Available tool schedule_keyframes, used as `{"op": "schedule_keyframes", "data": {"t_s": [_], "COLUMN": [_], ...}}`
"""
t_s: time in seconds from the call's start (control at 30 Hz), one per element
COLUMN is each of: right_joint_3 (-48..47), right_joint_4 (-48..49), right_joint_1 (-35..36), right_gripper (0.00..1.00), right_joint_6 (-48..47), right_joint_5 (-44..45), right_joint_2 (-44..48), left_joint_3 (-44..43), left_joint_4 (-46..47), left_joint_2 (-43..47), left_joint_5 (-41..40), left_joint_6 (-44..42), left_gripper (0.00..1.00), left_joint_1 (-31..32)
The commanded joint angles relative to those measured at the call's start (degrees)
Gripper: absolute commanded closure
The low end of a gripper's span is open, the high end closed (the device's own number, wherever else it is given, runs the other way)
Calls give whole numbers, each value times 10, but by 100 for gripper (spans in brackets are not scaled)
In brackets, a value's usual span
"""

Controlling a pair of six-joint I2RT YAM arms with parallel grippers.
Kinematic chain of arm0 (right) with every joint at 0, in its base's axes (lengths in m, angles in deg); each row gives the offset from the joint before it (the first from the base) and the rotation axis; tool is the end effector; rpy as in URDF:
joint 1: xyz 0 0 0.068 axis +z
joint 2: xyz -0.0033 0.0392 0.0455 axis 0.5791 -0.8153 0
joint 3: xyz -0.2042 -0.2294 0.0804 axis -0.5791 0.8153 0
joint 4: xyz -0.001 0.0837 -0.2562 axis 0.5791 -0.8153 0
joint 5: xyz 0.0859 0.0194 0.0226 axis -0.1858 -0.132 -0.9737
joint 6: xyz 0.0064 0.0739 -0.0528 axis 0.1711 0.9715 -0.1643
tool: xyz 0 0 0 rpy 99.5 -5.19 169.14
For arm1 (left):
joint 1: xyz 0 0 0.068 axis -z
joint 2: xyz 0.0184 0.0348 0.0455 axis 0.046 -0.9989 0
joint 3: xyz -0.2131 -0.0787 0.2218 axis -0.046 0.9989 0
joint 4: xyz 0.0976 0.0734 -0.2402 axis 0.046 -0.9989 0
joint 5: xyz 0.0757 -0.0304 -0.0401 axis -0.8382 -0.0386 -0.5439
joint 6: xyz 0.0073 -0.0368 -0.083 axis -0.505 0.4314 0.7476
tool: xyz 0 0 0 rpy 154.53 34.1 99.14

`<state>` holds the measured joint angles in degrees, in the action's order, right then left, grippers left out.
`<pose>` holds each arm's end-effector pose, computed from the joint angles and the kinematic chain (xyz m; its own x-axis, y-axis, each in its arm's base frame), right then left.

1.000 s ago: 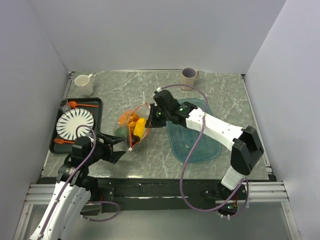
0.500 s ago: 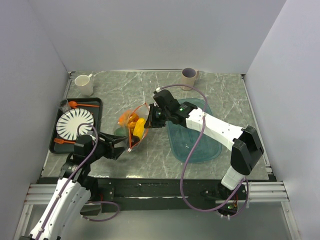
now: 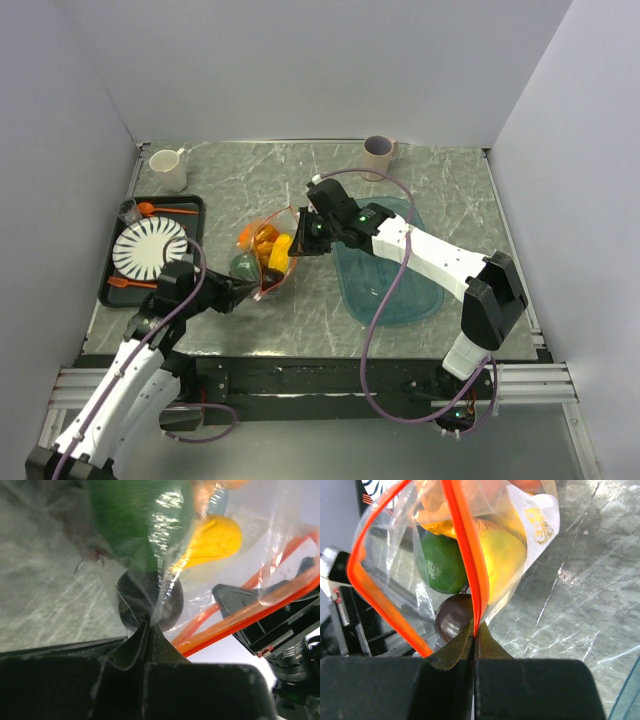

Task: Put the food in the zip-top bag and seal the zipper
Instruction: Zip the zipper food storage bag at the center of the board.

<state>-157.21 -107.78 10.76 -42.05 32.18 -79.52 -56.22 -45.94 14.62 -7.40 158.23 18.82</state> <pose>0.2771 0.3123 0.3090 -0.9030 0.0420 -0.4275 -0.2516 0.7549 0.6056 0.1290 -0.0659 0.2097 -0.5284 -0.8274 0.1902 -0.5183 0.1369 -0.8441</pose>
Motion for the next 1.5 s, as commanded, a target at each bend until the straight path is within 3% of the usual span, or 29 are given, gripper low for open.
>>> {"op": "schedule_keyframes", "data": {"t_s": [0.0,0.03,0.07,0.17,0.23,0.5,0.77,1.47], "right_joint_3": [-20,-16,-11,-1,7,48,32,-41], "right_joint_4": [12,13,8,1,1,40,73,82], "right_joint_1": [-19,-25,-34,-44,-44,0,50,71], "right_gripper": [91,84,68,42,34,35,44,42], "right_joint_6": [-7,-8,-10,-12,-10,31,68,78], "right_joint_5": [7,6,6,20,22,-22,-42,-72], "right_joint_2": [27,31,34,67,103,177,128,9], "left_joint_3": [-114,-155,-174,-225,-242,-244,-245,-241], "left_joint_4": [-14,-26,-35,-59,-56,-45,-44,-48], "left_joint_2": [-52,-74,-86,-117,-130,-137,-137,-160], "left_joint_5": [-45,-56,-61,-70,-70,-65,-65,-77], "left_joint_6": [-110,-125,-152,-183,-189,-190,-197,-244], "left_gripper": [99,99,99,99,99,99,99,99], "left_joint_1": [1,1,1,1,0,1,1,1]}}
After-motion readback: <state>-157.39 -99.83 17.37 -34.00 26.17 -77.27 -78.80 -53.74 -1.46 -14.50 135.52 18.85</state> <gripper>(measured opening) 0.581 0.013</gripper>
